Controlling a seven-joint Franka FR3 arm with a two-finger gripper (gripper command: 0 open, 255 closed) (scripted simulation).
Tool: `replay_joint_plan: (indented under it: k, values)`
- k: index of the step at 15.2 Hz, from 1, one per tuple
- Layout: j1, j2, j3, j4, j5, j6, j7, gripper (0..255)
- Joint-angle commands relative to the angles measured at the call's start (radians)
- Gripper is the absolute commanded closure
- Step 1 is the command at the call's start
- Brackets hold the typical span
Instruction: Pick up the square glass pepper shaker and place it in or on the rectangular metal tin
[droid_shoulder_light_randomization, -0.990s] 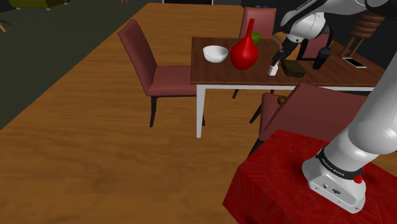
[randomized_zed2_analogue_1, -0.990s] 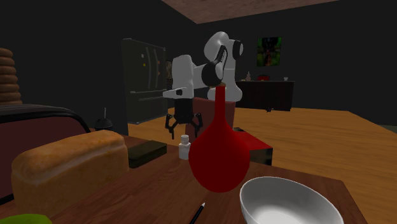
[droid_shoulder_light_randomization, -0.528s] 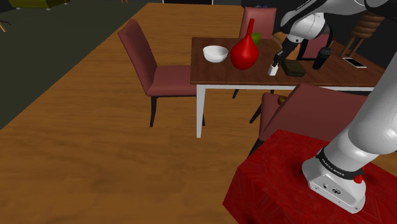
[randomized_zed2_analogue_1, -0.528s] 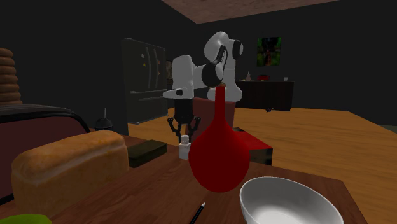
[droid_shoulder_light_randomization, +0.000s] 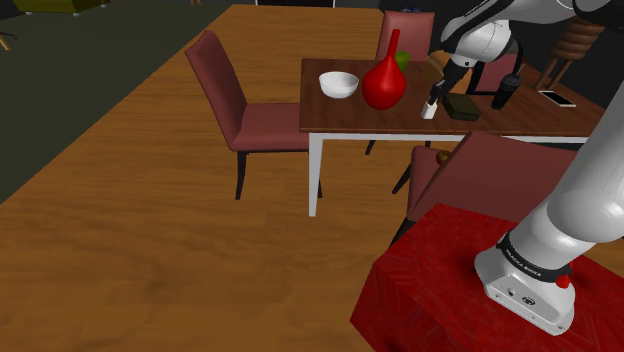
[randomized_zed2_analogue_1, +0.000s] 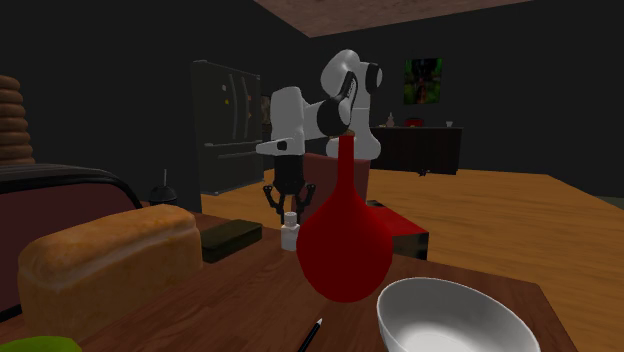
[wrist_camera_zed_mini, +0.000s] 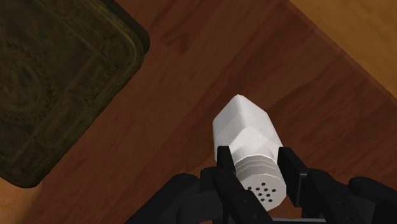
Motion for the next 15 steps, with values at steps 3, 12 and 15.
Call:
replay_joint_plan:
  k: [3,12,15]
  values:
    - [0.007,-0.025,-0.009,0.013,-0.030,-0.031,0.024,255]
    - [0.021,-0.091,-0.027,0.064,-0.106,-0.130,0.086,255]
    - [0.024,-0.109,-0.030,0.086,-0.126,-0.165,0.103,255]
